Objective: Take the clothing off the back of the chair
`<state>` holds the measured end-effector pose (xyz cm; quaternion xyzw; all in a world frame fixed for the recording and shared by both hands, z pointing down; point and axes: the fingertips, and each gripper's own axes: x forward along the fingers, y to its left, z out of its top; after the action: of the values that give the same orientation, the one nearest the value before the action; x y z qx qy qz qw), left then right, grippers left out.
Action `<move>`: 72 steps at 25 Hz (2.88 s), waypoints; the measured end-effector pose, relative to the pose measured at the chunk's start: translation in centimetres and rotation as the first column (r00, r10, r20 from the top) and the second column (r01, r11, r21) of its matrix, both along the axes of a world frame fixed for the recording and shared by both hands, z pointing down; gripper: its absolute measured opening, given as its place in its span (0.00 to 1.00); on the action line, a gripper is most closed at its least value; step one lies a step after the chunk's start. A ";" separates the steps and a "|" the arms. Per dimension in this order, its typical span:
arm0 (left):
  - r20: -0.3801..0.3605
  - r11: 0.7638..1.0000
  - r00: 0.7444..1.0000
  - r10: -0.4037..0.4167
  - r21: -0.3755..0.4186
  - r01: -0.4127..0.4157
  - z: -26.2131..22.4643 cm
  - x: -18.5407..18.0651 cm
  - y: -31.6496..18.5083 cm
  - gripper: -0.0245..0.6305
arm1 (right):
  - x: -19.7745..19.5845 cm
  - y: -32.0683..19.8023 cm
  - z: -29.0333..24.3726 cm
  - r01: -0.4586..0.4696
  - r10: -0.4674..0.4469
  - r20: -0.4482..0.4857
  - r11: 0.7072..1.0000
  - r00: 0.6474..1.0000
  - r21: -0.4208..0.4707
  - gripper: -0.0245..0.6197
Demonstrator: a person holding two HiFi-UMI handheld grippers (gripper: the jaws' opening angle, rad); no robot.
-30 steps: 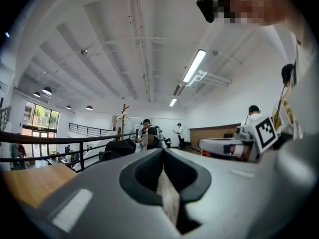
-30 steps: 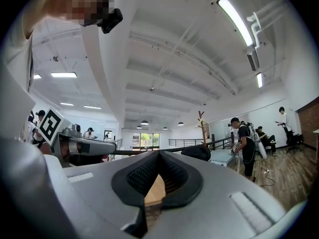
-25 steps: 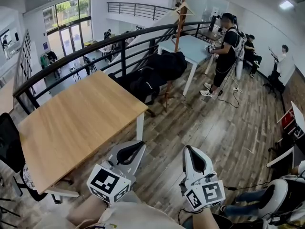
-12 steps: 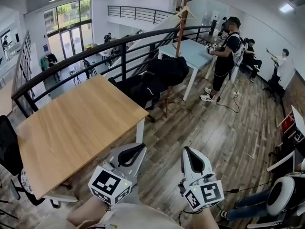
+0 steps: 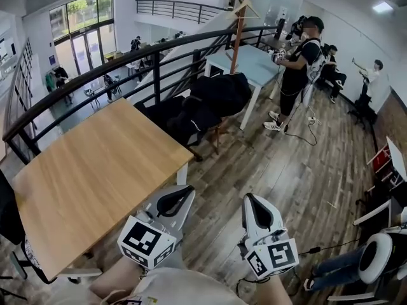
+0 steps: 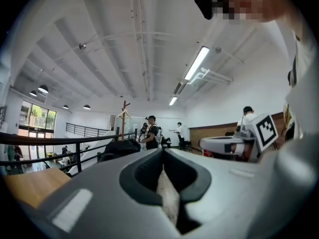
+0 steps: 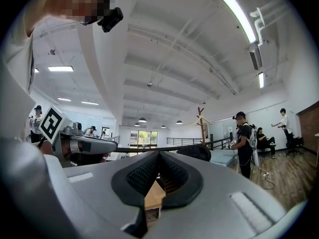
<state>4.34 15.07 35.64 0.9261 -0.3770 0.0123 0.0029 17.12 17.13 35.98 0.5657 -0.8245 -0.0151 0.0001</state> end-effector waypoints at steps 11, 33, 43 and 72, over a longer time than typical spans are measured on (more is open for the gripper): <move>-0.010 0.997 0.997 0.072 0.005 -0.072 -2.4 0.1 -13.5 0.04 | -0.7 -14.0 -2.3 -0.031 0.031 -0.004 0.999 1.000 -0.021 0.04; -0.005 0.993 0.993 0.118 0.004 -0.118 -2.0 -3.4 -34.4 0.04 | -4.8 -33.9 -3.9 -0.061 0.062 -0.010 0.998 0.998 0.029 0.04; -0.024 0.993 0.993 0.115 -0.003 -0.115 -0.6 -3.2 -36.5 0.04 | -4.7 -36.6 -2.4 -0.056 0.056 -0.009 0.998 0.998 0.011 0.04; -0.051 0.996 0.996 -0.079 0.037 0.081 -3.7 -0.2 -42.9 0.07 | 0.0 -43.3 -4.7 0.063 -0.064 0.028 0.997 0.998 0.033 0.29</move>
<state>4.16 -27.81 31.93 0.9103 -0.4136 -0.0182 -0.0051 17.12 -26.18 31.26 0.5393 -0.8416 -0.0203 -0.0213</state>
